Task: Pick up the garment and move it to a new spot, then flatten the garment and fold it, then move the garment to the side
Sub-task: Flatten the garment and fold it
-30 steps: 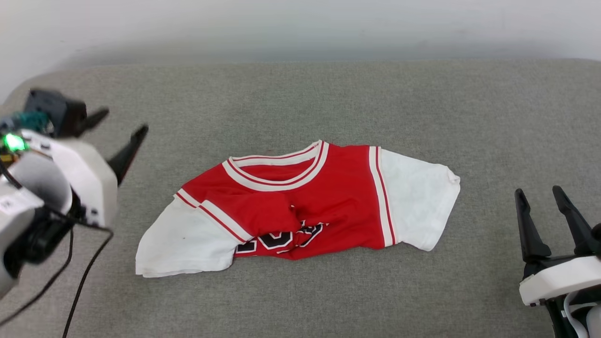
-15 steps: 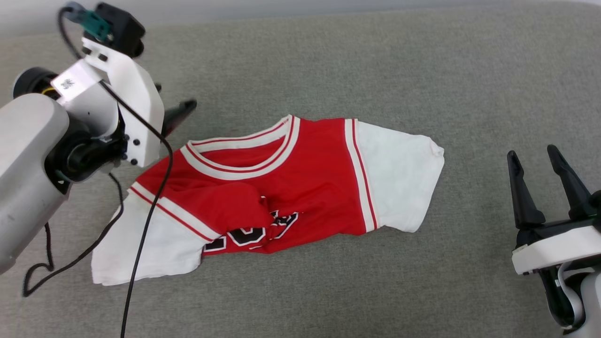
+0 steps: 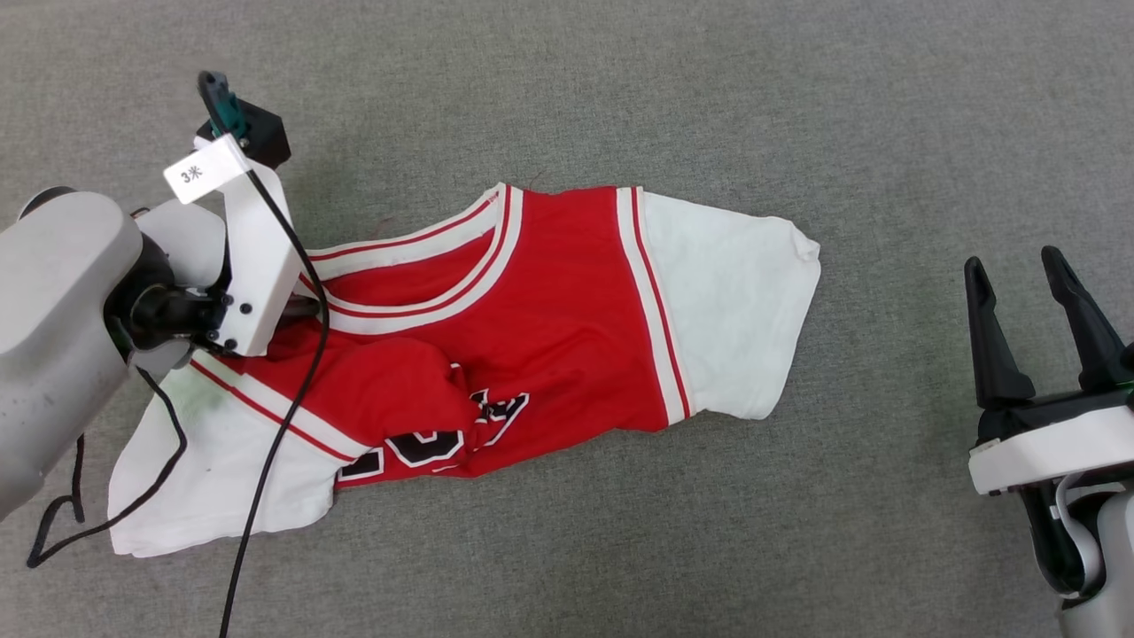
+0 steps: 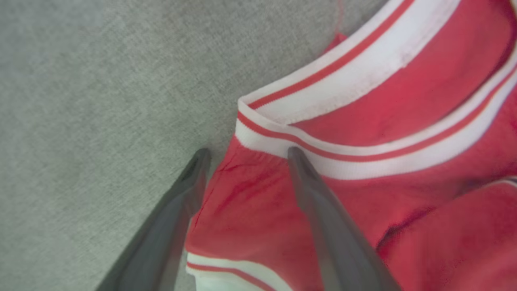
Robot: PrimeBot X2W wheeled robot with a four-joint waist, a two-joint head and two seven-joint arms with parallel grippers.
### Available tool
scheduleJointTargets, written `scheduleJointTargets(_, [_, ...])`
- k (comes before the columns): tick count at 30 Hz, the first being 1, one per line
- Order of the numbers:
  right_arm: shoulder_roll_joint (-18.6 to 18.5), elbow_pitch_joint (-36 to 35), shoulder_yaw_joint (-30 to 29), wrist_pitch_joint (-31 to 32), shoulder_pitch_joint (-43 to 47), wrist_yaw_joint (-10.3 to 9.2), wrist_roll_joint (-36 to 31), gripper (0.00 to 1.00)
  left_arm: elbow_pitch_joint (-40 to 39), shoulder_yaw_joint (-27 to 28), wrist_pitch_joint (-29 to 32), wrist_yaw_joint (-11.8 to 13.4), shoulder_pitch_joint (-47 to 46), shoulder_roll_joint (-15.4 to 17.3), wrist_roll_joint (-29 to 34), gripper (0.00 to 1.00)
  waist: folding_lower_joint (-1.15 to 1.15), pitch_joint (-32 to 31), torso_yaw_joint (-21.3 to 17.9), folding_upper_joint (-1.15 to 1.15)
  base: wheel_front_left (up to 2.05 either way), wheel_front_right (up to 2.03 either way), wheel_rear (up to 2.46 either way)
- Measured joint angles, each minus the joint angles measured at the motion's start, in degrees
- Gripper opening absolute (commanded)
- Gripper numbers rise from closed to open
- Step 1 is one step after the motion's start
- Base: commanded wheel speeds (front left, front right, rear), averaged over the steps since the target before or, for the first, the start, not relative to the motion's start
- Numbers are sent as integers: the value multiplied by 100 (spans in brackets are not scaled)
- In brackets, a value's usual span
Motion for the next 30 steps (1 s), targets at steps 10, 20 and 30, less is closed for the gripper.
scheduleJointTargets(10, [1, 134, 77, -43, -147, 1, 1, 100, 333, -42, -126, -162, 83, -202, 127, 0, -1, 19, 15, 0, 0, 0, 0])
scheduleJointTargets(20, [-34, 294, 42, -68, -40, 0, 0, 100, 180, -89, -1283, -334, 256, -379, 625, 0, 0, -421, 191, 0, 0, 0, 0])
scheduleJointTargets(30, [23, 286, -92, -66, 242, 1, -2, 100, -1221, 162, -2090, -168, -225, 137, 1292, 0, 0, -938, 535, 0, 0, 0, 0])
